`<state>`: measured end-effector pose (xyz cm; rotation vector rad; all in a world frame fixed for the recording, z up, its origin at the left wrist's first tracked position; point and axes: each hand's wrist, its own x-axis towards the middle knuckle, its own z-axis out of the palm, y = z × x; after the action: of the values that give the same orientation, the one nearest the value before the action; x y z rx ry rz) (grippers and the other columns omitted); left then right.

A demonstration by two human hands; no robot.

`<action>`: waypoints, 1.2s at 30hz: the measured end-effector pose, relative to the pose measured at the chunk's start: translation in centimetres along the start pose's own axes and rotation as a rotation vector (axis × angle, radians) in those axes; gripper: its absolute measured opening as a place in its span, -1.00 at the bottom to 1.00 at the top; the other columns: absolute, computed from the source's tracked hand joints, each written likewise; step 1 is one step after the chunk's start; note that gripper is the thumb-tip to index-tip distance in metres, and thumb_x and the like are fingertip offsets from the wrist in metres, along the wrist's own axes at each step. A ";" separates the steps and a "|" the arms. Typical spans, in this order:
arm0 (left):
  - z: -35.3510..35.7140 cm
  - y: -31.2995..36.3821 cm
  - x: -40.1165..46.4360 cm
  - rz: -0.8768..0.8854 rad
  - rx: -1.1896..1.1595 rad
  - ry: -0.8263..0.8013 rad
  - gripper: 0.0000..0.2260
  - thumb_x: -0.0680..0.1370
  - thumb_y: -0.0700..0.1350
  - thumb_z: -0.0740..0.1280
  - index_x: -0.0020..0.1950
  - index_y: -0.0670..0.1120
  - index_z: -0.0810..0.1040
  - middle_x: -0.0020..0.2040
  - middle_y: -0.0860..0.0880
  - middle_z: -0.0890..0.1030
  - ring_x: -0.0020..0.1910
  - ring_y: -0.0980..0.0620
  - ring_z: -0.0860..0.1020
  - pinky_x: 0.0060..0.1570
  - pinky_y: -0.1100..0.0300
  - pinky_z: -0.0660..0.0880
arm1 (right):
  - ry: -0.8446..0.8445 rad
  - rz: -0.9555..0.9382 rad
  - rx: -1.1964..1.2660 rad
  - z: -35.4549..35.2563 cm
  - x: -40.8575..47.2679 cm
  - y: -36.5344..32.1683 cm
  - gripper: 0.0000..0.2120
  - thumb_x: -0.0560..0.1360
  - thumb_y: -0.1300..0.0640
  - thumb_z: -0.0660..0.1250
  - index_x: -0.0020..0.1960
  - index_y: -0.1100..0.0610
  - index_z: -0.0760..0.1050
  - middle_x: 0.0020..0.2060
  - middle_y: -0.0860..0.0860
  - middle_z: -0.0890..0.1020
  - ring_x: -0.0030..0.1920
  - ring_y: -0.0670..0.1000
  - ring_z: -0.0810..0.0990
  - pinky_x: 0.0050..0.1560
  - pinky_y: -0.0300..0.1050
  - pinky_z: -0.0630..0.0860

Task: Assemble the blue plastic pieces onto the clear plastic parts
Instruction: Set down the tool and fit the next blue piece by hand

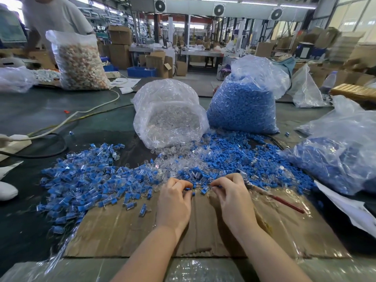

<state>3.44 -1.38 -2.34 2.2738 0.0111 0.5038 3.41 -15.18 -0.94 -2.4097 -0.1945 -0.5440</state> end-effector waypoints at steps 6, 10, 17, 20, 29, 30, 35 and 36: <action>0.0 -0.2 -0.1 -0.067 0.002 0.131 -0.88 0.52 -0.19 0.33 0.03 -0.07 0.60 -0.05 0.09 0.40 0.02 0.14 0.30 0.00 0.39 0.21 | 0.107 -0.040 -0.096 0.4 -0.7 0.2 -0.93 0.53 0.19 0.28 -0.07 0.14 0.54 -0.17 0.01 0.57 -0.12 0.06 0.48 -0.11 -0.06 0.43; 0.0 -0.6 -0.1 -0.182 0.132 0.180 -0.75 0.55 -0.19 0.25 0.21 -0.03 0.52 0.21 -0.04 0.37 0.17 0.05 0.21 0.19 0.20 0.28 | 0.108 -0.048 -0.090 0.6 -0.7 0.3 -0.92 0.52 0.17 0.30 -0.07 0.15 0.56 -0.20 0.01 0.58 -0.15 0.07 0.50 -0.14 -0.08 0.41; 0.2 -0.7 0.2 -0.227 0.143 0.107 -0.58 0.54 -0.38 0.14 0.33 -0.05 0.43 0.22 -0.05 0.45 0.21 0.02 0.31 0.18 0.21 0.33 | 0.083 -0.048 -0.029 0.6 -0.9 0.6 -0.88 0.51 0.17 0.32 -0.02 0.16 0.61 -0.21 0.00 0.56 -0.15 0.03 0.49 -0.11 -0.13 0.40; 0.3 -0.8 0.1 -0.203 0.094 0.121 -0.64 0.53 -0.40 0.18 0.25 -0.10 0.49 0.13 -0.04 0.52 0.12 0.03 0.42 0.08 0.25 0.38 | 0.057 -0.054 -0.024 0.6 -1.0 0.7 -0.82 0.54 0.19 0.29 0.08 0.18 0.60 -0.19 -0.03 0.53 -0.14 -0.01 0.45 -0.06 -0.15 0.39; 0.4 -0.6 0.0 -0.098 0.123 0.080 -0.72 0.57 -0.22 0.24 0.27 -0.06 0.51 0.12 0.03 0.49 0.13 0.10 0.35 0.03 0.37 0.27 | -0.017 -0.046 -0.076 0.7 -1.0 0.7 -0.67 0.56 0.32 0.19 0.28 0.17 0.48 -0.12 -0.03 0.47 -0.04 -0.02 0.40 0.09 -0.19 0.34; 0.4 -0.6 0.0 -0.093 0.125 0.074 -0.74 0.57 -0.21 0.25 0.24 -0.06 0.53 0.10 0.04 0.52 0.11 0.11 0.36 0.02 0.37 0.28 | -0.024 -0.046 -0.075 0.8 -1.0 0.7 -0.66 0.55 0.33 0.17 0.29 0.17 0.47 -0.12 -0.04 0.46 -0.03 -0.03 0.39 0.09 -0.20 0.33; 0.3 -0.4 -0.2 -0.074 0.136 0.090 -0.82 0.54 -0.12 0.30 0.12 -0.02 0.56 0.04 0.06 0.54 0.00 0.17 0.32 -0.04 0.36 0.28 | -0.027 -0.034 -0.061 0.7 -1.1 0.7 -0.67 0.54 0.34 0.19 0.26 0.15 0.50 -0.02 -0.01 0.56 0.05 0.00 0.45 0.12 -0.26 0.31; 0.2 -0.4 -0.3 -0.053 0.138 0.097 -0.83 0.54 -0.11 0.30 0.12 -0.01 0.55 0.03 0.07 0.55 -0.02 0.18 0.32 -0.06 0.35 0.28 | -0.013 -0.031 -0.049 0.7 -1.1 0.7 -0.71 0.54 0.32 0.21 0.22 0.15 0.52 0.00 0.00 0.59 0.06 -0.01 0.49 0.11 -0.28 0.31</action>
<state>3.28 -1.35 -2.85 2.3743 0.1588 0.6017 2.82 -15.29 -2.27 -2.4617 -0.2273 -0.5539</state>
